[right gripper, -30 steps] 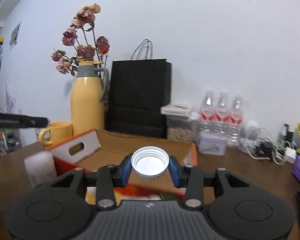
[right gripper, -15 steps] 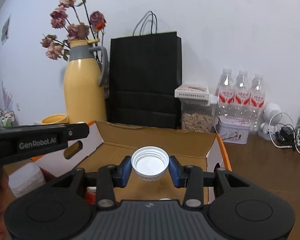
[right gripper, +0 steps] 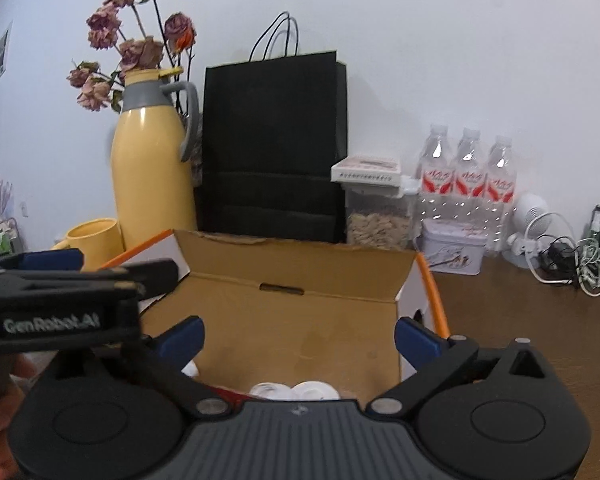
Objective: Organize objects
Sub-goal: 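Withdraw both grippers from the box toward the table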
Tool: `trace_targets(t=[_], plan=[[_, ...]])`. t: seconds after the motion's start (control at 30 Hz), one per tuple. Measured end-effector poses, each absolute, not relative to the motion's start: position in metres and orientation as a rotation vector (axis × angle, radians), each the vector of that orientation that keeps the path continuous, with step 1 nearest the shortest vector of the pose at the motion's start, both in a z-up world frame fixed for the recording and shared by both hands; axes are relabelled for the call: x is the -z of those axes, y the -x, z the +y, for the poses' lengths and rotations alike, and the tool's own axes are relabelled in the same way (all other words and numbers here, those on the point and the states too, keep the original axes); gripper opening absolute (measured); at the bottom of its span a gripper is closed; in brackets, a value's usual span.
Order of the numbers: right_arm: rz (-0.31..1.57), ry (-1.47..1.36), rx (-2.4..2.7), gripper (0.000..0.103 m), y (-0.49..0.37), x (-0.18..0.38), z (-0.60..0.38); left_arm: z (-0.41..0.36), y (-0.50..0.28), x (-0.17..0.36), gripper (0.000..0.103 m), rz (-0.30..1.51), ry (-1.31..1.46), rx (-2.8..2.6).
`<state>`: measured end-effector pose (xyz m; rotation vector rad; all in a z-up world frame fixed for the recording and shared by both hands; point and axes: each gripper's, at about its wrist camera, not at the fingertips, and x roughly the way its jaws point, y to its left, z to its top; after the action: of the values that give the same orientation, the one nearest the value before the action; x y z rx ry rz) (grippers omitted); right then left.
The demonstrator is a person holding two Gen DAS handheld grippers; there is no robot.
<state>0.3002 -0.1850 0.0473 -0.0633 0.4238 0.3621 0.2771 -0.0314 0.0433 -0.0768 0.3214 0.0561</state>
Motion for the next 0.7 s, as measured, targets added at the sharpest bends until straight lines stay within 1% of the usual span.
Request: trace_targets(t=[0.47, 0.7], plan=[[0.402, 0.037, -0.357, 0.103, -0.293, -0.053, -0.192, -0.024, -0.268, -0.049, 0.103, 0.303, 0.123, -0.051], [0.373, 0.035, -0.361, 0.103, -0.283, -0.063, -0.200, -0.020, -0.253, -0.065, 0.103, 0.259, 0.144, -0.031]])
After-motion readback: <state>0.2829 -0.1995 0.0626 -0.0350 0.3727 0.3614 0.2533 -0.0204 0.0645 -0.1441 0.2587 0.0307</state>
